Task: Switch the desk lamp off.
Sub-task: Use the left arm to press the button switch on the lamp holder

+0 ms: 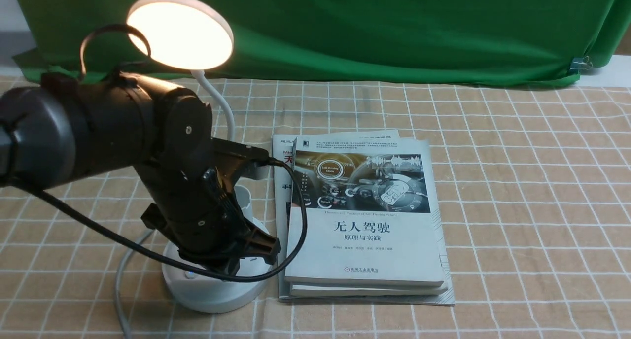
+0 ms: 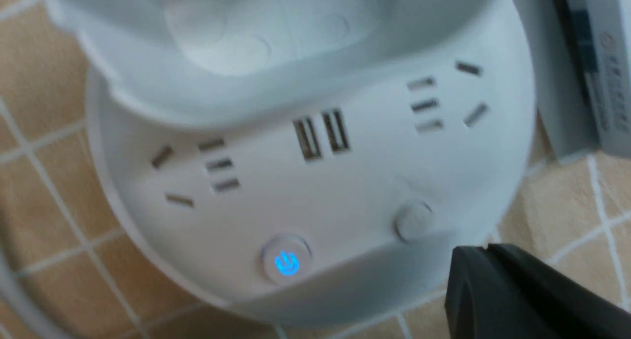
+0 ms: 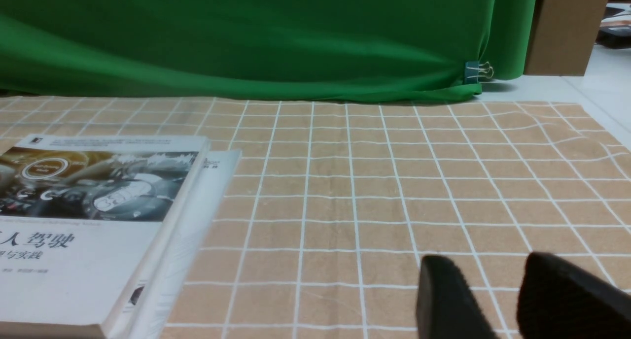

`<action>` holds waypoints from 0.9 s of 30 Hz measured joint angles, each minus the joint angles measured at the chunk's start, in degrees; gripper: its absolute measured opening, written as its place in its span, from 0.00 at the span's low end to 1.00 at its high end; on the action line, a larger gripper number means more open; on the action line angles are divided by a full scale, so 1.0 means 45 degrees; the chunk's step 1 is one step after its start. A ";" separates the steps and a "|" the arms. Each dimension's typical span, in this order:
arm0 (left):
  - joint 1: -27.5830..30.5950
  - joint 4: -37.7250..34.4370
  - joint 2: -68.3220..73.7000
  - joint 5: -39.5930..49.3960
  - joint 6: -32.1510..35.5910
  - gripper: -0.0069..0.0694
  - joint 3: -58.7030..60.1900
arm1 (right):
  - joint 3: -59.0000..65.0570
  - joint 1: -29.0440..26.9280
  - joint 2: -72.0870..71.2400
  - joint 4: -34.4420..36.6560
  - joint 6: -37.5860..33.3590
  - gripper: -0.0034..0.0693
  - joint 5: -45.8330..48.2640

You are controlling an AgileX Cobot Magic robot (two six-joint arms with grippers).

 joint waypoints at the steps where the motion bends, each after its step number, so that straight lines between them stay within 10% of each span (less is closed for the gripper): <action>1: 0.0084 0.0000 0.0129 -0.0046 0.0013 0.09 0.0000 | 0.0000 0.0000 0.0000 0.0000 0.0000 0.38 0.0000; 27: 0.0149 -0.0291 -0.0226 0.0164 0.0055 0.09 -0.0112 | 0.0000 0.0000 0.0000 0.0000 0.0000 0.38 0.0000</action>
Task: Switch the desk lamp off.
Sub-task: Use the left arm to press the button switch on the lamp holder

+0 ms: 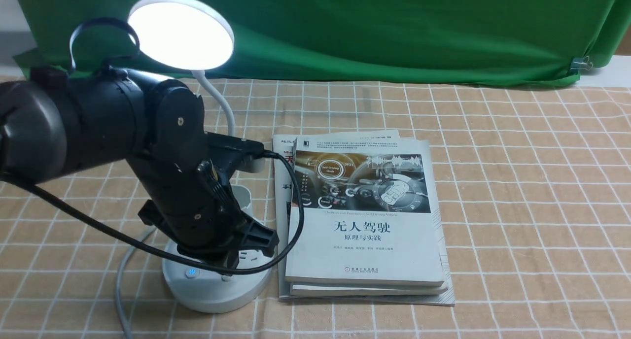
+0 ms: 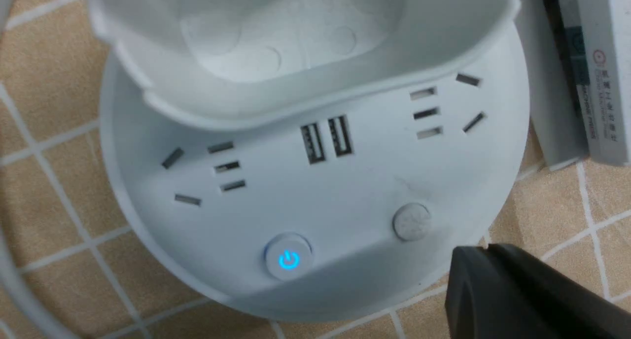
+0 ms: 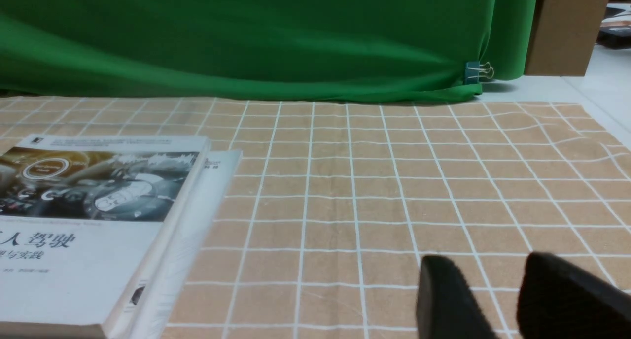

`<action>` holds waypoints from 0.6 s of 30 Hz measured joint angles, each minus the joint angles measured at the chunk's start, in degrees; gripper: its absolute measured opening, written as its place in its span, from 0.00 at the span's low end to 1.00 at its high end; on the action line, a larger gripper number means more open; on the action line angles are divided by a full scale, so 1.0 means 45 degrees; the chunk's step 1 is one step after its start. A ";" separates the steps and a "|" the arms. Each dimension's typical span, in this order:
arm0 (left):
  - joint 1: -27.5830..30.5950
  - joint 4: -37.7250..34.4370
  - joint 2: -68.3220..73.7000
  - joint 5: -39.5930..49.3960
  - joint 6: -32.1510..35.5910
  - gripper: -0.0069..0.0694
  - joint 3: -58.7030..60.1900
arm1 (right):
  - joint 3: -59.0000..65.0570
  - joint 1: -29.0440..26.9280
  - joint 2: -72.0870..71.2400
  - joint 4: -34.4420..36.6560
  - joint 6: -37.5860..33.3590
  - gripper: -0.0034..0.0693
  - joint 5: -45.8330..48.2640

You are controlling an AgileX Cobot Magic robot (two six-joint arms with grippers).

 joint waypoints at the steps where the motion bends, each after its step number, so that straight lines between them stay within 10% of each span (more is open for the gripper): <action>1: 0.0000 0.0000 0.0017 0.0000 0.0000 0.09 0.0000 | 0.0000 0.0000 0.0000 0.0000 0.0000 0.38 0.0000; 18: 0.0000 -0.0014 0.1119 -0.0118 0.0000 0.09 0.0000 | 0.0000 0.0000 0.0000 0.0000 0.0000 0.38 0.0000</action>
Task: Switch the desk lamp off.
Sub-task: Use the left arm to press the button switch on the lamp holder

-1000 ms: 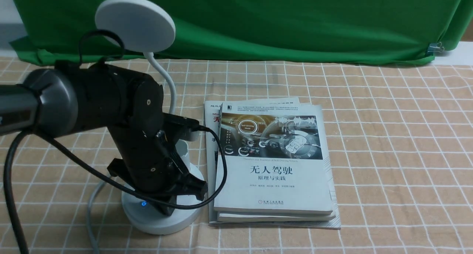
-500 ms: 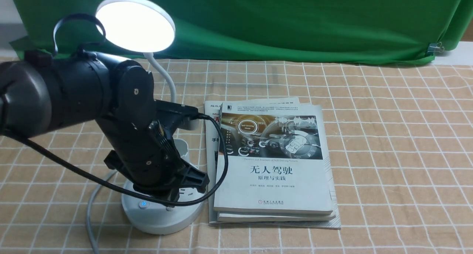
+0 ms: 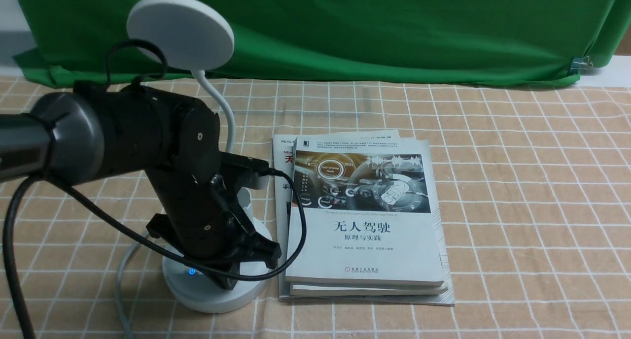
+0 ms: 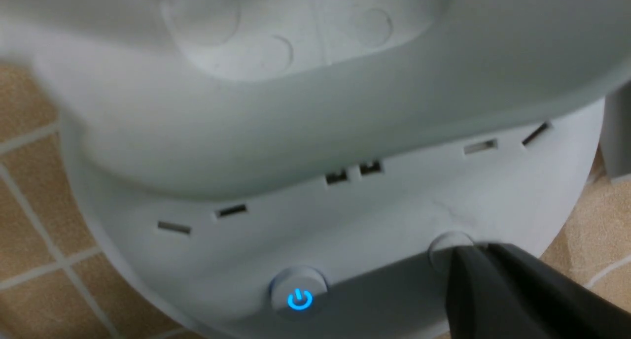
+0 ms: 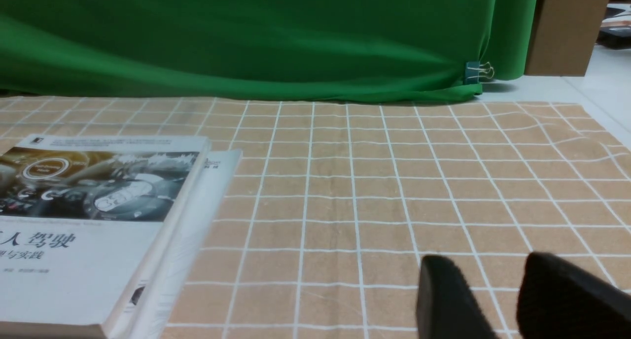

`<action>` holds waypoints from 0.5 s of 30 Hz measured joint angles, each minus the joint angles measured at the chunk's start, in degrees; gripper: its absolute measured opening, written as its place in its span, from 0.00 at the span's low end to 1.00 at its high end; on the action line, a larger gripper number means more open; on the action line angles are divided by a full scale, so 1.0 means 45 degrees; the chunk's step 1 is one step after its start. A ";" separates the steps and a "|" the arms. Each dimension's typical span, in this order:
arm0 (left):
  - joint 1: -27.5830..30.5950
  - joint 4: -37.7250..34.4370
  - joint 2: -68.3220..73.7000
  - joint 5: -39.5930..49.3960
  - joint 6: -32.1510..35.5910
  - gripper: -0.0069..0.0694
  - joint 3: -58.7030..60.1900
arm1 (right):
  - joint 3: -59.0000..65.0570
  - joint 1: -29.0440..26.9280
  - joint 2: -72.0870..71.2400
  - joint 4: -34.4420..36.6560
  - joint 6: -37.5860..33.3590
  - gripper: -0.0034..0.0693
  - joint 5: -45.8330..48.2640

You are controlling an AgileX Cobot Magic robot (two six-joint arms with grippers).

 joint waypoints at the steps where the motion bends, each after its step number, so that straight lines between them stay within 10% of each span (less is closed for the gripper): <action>1: 0.0000 0.0000 0.0000 0.0000 0.0000 0.09 0.0000 | 0.0000 0.0000 0.0000 0.0000 0.0000 0.38 0.0000; 15: 0.0000 0.0011 -0.0101 -0.0028 -0.0012 0.09 0.0000 | 0.0000 0.0000 0.0000 0.0000 0.0000 0.38 0.0000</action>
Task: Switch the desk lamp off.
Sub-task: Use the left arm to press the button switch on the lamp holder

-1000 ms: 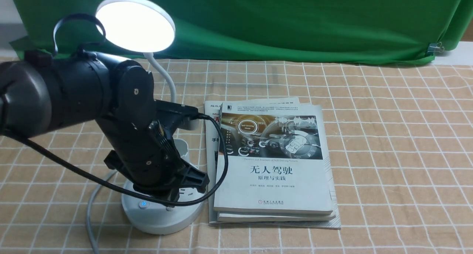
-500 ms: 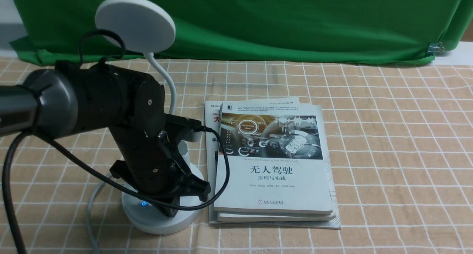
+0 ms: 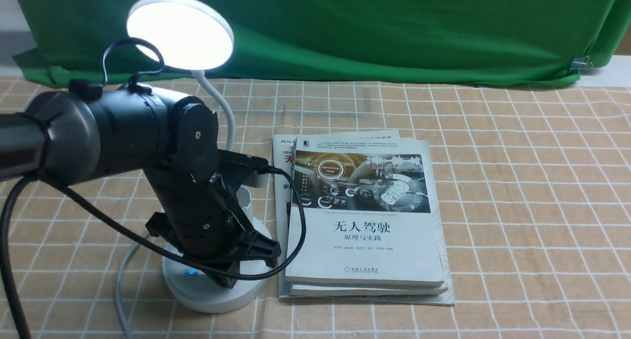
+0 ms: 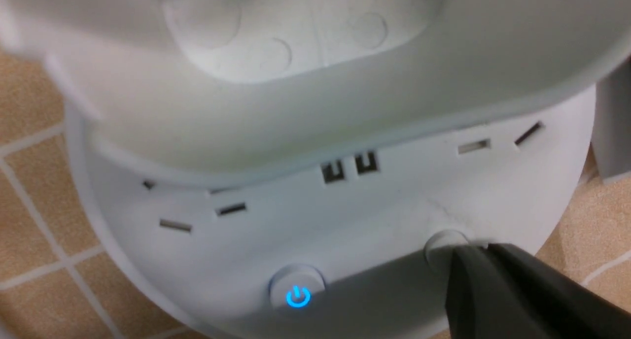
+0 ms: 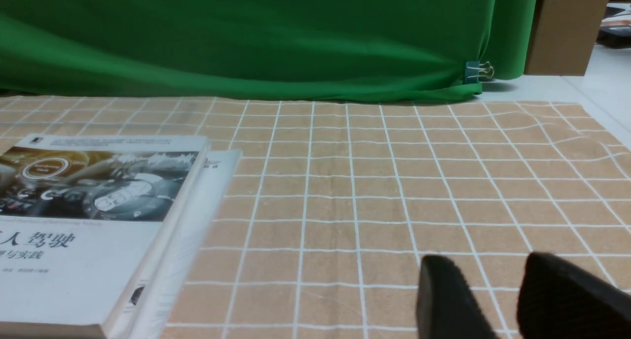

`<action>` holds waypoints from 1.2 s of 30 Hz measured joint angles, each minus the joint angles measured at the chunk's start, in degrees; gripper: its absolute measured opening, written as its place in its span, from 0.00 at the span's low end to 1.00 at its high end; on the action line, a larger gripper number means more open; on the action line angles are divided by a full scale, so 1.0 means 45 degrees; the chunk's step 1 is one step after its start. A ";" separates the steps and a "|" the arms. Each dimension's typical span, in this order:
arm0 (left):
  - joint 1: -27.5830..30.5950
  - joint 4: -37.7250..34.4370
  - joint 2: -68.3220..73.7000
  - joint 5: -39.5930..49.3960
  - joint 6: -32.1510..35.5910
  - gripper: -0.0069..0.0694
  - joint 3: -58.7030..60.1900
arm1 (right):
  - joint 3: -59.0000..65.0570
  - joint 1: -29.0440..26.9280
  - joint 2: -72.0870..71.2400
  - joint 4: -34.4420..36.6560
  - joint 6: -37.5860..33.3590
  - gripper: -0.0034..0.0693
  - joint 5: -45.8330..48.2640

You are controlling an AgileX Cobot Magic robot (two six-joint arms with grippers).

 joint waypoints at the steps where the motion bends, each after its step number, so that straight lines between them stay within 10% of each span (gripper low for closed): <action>1: 0.0000 0.0000 0.0085 0.0000 0.0000 0.09 0.0000 | 0.0000 0.0000 0.0000 0.0000 0.0000 0.38 0.0000; 36: 0.0000 0.0000 -0.0107 -0.0051 -0.0173 0.09 -0.0001 | 0.0000 0.0000 0.0000 0.0000 0.0000 0.38 0.0000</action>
